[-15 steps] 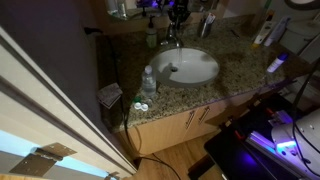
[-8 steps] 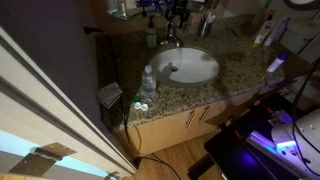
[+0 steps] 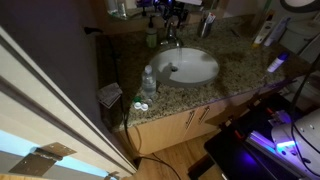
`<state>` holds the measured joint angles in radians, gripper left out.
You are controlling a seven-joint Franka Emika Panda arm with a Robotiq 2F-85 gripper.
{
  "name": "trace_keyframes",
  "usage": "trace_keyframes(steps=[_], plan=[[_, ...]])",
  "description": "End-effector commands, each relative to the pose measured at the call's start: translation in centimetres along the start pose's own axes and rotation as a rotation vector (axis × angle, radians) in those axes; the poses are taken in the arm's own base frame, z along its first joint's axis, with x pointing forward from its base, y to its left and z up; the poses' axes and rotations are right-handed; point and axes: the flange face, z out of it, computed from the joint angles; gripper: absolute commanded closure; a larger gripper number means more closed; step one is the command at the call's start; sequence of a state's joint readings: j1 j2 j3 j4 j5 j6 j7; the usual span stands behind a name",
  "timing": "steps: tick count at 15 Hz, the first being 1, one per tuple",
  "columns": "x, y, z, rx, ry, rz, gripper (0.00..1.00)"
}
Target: Pick up the tooth brush wet it and put it back in the holder then close the tap
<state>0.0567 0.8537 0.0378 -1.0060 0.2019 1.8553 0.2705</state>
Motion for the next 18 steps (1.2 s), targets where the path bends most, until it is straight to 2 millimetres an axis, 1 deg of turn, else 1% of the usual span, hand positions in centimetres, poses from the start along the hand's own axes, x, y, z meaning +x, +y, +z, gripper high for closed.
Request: trace_keyframes(steps=[1, 2, 3, 4, 5, 6, 8, 9, 10, 12, 15, 18], plan=[[0.1, -0.1, -0.2, 0.0, 0.022, 0.015, 0.47], [0.1, 0.0, -0.2, 0.003, 0.024, 0.018, 0.55], [0.2, 0.0, -0.2, 0.0, 0.027, 0.019, 0.6], [0.2, 0.0, -0.2, -0.004, 0.029, 0.02, 0.69], [0.2, 0.0, -0.2, -0.001, 0.031, 0.023, 0.74], [0.2, -0.1, -0.2, -0.004, 0.033, 0.023, 0.83], [0.1, -0.5, -0.3, -0.005, 0.037, 0.022, 0.96], [0.0, -0.4, -0.4, -0.013, 0.032, 0.041, 0.97], [0.0, -0.5, -0.5, -0.016, 0.029, 0.045, 0.94], [-0.3, -0.5, -0.6, -0.025, 0.012, 0.045, 0.94], [-1.5, -0.3, 0.5, -0.056, -0.079, 0.003, 0.94], [-2.1, -0.1, 1.4, -0.068, -0.136, -0.033, 0.94]])
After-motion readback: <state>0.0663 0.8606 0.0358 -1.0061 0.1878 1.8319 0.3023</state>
